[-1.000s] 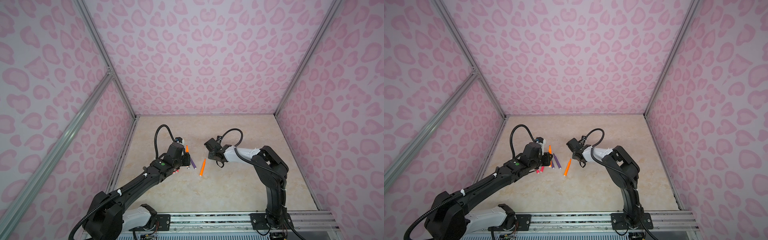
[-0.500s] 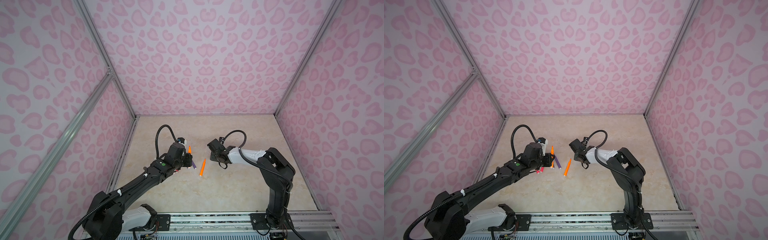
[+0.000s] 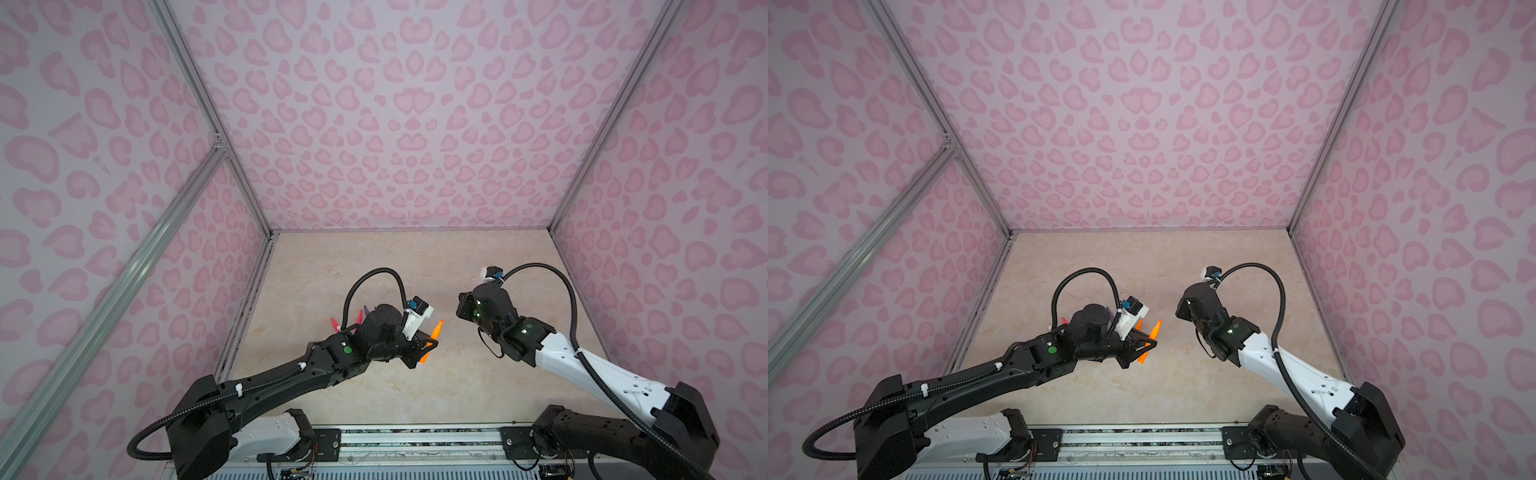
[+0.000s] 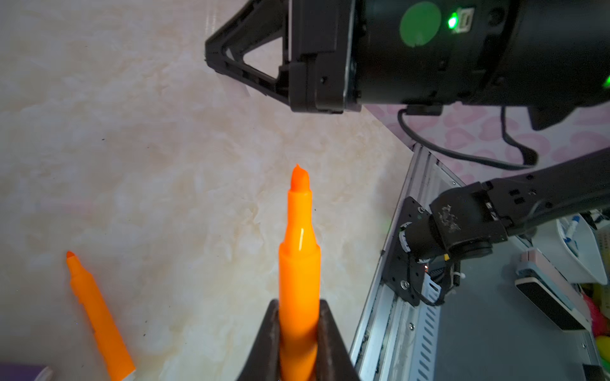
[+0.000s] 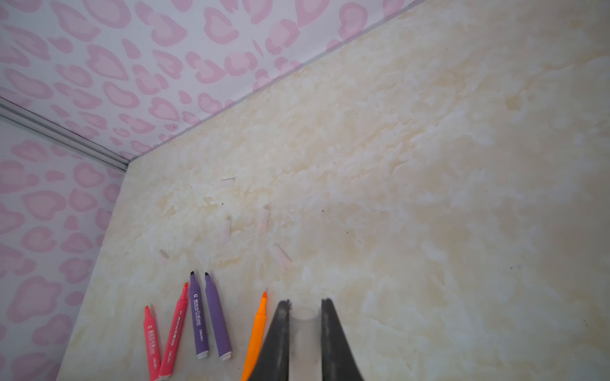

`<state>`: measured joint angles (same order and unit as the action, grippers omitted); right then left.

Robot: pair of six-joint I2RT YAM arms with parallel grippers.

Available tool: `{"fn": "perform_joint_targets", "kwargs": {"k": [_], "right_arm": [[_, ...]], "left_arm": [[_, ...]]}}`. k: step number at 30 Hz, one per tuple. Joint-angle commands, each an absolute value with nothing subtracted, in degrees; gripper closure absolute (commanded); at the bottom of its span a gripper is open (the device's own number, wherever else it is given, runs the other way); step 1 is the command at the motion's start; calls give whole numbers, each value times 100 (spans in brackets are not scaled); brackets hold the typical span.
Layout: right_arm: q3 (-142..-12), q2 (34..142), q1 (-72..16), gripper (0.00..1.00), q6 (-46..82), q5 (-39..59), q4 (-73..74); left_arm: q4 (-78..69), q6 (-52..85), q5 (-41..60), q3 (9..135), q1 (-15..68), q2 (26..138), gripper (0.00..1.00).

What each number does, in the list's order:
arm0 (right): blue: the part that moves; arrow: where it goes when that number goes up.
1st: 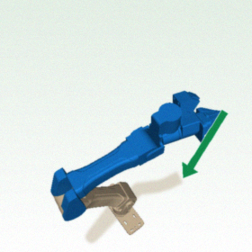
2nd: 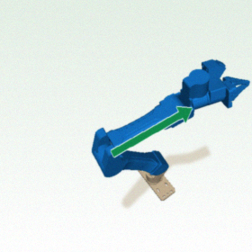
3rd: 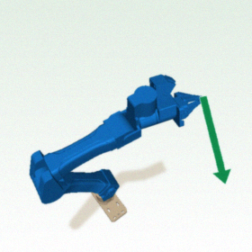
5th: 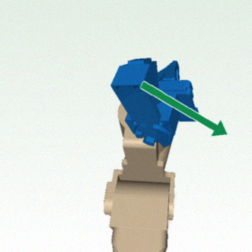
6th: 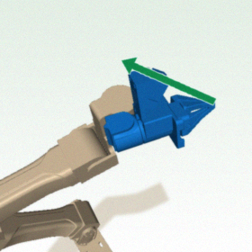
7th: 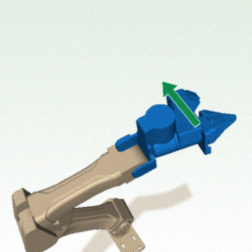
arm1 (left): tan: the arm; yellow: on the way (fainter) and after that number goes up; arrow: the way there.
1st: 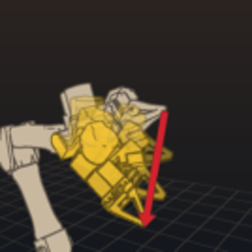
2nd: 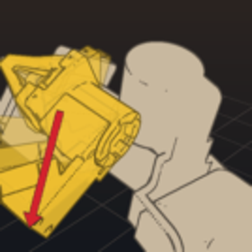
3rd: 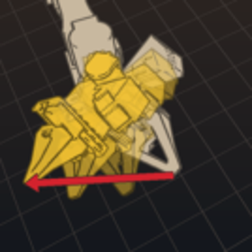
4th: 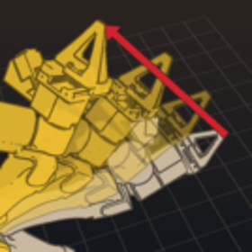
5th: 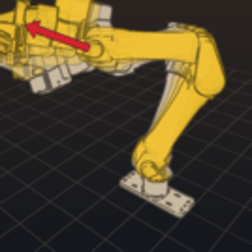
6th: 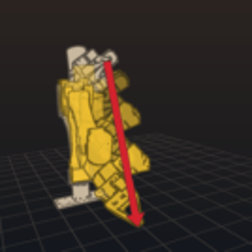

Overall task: Insert the pens into the pen caps
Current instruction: 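Lift the cap with the right gripper toward the highlighter in the left gripper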

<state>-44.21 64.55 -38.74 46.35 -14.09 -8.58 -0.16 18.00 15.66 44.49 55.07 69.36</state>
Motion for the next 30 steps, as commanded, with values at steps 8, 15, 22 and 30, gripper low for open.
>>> {"fn": "perform_joint_targets", "kwargs": {"k": [8,15,22,30], "right_arm": [[-3646,5047,-3979,100,4599,-1043,-52],[-3287,4691,-4313,100,4649,-746,623],[-3437,4847,-4847,100,4385,-1205,661],[-3445,4920,-5071,100,4386,-1264,763]], "left_arm": [[-307,1478,1658,4553,5817,6901,96],[-333,1662,1549,4672,5835,7246,96],[-348,1755,1403,4656,5836,7286,96],[-247,1797,1051,4662,5836,7260,96]]}}
